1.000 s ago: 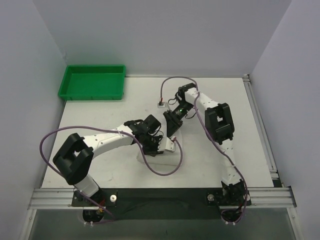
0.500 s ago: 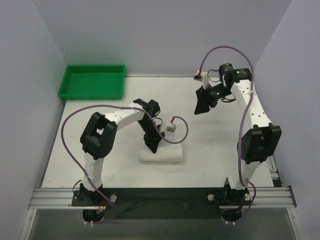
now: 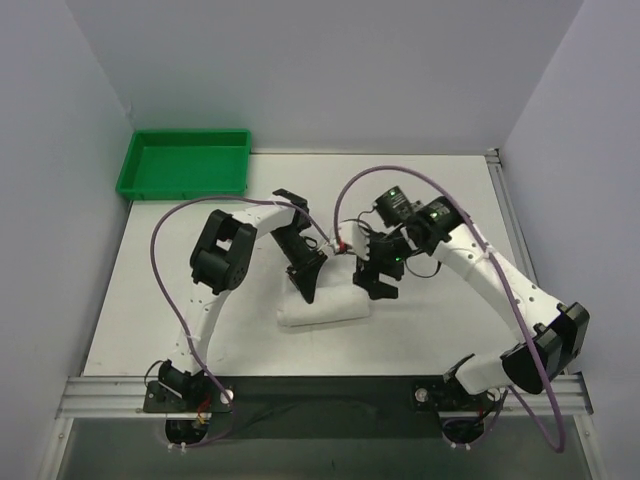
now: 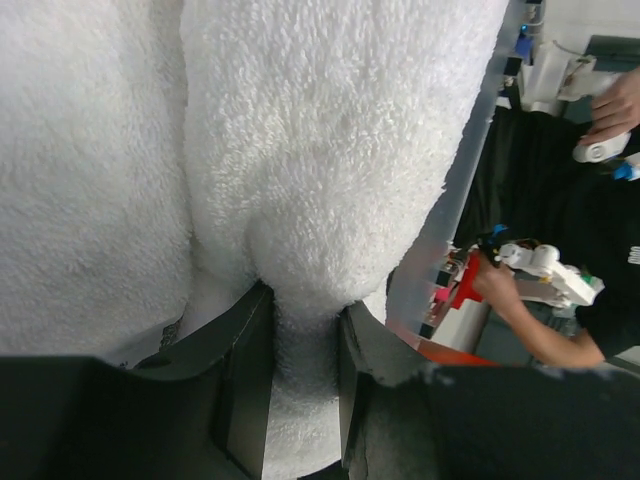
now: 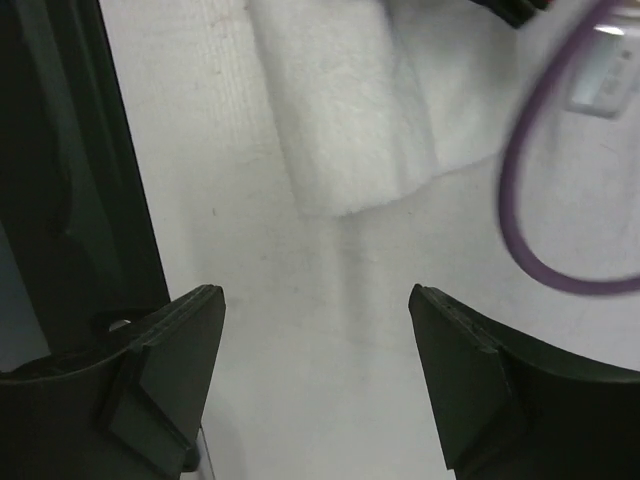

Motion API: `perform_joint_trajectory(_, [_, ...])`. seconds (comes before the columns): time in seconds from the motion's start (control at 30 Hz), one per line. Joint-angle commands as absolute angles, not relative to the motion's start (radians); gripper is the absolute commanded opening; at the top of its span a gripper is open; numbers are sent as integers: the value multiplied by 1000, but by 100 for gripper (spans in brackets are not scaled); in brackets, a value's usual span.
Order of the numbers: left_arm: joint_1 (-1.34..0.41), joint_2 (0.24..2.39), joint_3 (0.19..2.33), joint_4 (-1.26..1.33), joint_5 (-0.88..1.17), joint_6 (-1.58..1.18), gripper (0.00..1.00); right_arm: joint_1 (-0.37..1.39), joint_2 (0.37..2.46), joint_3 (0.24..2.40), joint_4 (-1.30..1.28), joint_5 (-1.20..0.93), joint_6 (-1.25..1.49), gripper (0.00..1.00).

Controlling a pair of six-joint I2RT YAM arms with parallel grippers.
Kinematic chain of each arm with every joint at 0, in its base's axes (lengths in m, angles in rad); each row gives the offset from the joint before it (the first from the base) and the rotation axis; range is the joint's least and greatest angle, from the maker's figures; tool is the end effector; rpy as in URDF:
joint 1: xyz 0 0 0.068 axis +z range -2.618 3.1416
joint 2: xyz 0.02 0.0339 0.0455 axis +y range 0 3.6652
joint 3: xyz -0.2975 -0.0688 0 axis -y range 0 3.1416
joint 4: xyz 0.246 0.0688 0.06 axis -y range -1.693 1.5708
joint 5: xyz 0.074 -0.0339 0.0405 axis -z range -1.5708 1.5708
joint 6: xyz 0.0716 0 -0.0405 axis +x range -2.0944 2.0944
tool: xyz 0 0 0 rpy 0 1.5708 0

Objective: Roll the towels
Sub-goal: Roll the towel

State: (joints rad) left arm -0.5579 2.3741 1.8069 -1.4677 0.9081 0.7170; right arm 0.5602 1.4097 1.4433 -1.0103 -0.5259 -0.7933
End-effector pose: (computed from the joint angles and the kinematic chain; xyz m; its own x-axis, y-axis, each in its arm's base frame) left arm 0.3273 -0.2707 0.1329 -0.5545 0.8226 -0.1258 0.5184 0.2232 -0.8255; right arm 0.2284 0.1857 0.3627 0.0047 -0.7246 -0.6891 -0.9897 0.0954 -0.1071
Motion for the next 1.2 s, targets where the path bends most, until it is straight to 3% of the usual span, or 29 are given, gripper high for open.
perform_joint_trajectory(0.0, [-549,2502,1802,-1522,732,773,34,690,1381,1367,-904,-361,-799,77])
perform_joint_trajectory(0.3, [-535,2563,1844,-1551,733,818,41,906,1526,1207,-523,-241,-799,77])
perform_joint_trajectory(0.67, [-515,2577,1842,-1543,723,825,43,945,1657,1069,-382,-261,-804,61])
perform_joint_trajectory(0.77, [-496,2550,1825,-1523,736,819,46,942,1686,1058,-385,-305,-770,48])
perform_joint_trajectory(0.8, [-488,2539,1818,-1508,745,816,47,936,1695,1060,-388,-323,-761,31])
perform_joint_trajectory(0.9, [-442,2478,1778,-1464,784,792,52,891,1726,1091,-434,-426,-726,0])
perform_joint_trajectory(1.1, [-315,2332,1715,-1430,844,745,75,821,1825,1201,-597,-592,-698,0])
perform_joint_trajectory(1.17, [-258,2261,1688,-1417,842,739,77,810,1864,1221,-640,-624,-698,0])
